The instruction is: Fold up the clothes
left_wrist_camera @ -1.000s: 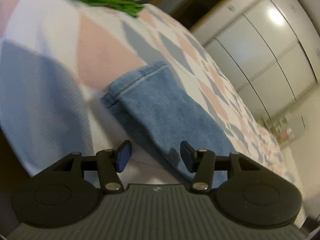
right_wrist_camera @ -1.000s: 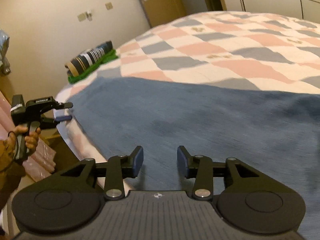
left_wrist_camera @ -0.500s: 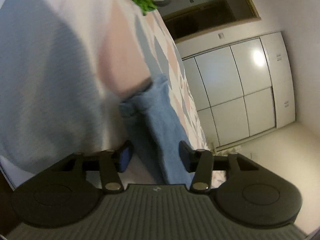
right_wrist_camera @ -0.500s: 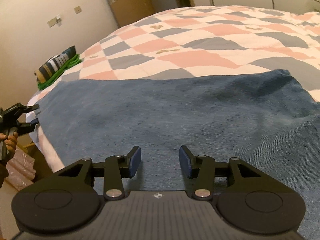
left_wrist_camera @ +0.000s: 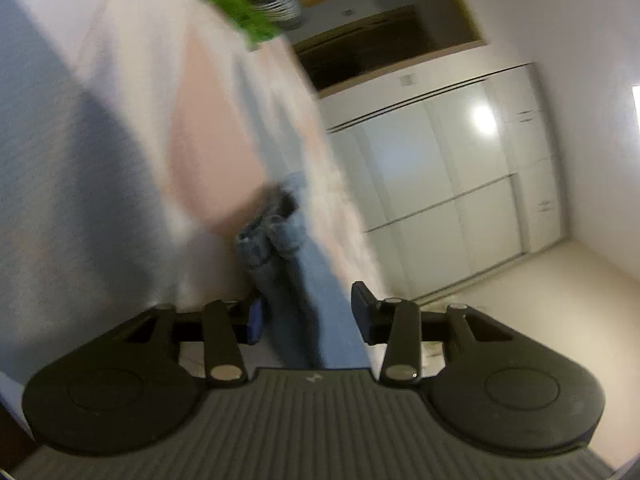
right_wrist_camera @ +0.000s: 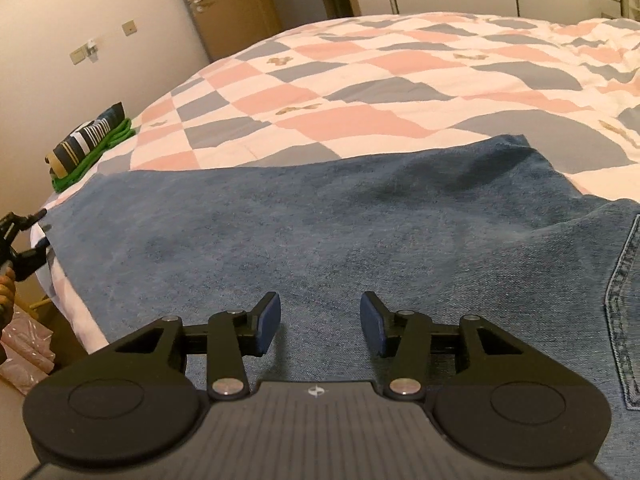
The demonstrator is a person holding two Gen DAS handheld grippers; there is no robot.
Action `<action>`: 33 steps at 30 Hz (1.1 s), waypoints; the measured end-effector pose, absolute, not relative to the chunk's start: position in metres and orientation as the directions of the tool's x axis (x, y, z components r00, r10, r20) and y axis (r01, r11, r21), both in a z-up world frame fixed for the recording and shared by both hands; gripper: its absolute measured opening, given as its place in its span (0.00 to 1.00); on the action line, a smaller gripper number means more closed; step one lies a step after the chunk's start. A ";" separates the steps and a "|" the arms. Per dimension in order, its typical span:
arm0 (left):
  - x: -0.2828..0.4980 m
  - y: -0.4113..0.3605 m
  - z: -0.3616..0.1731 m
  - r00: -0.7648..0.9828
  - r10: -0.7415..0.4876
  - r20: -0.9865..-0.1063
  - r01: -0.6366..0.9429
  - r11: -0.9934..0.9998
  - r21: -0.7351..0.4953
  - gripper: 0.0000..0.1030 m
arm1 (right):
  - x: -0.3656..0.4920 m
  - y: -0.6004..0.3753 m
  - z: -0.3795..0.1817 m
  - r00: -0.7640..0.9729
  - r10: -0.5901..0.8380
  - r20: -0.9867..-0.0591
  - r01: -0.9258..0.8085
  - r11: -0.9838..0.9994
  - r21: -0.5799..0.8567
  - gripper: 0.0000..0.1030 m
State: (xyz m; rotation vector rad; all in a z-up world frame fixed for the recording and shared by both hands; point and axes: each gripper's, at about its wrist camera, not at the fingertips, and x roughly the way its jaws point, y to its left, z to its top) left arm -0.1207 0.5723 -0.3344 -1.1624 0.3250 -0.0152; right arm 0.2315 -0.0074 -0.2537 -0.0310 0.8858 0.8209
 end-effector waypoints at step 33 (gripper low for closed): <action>-0.099 0.418 -0.204 0.938 -0.126 -0.323 -0.021 0.909 -0.416 0.06 | 0.229 0.015 -0.253 0.212 0.584 -0.784 -0.904 0.422 0.070 0.46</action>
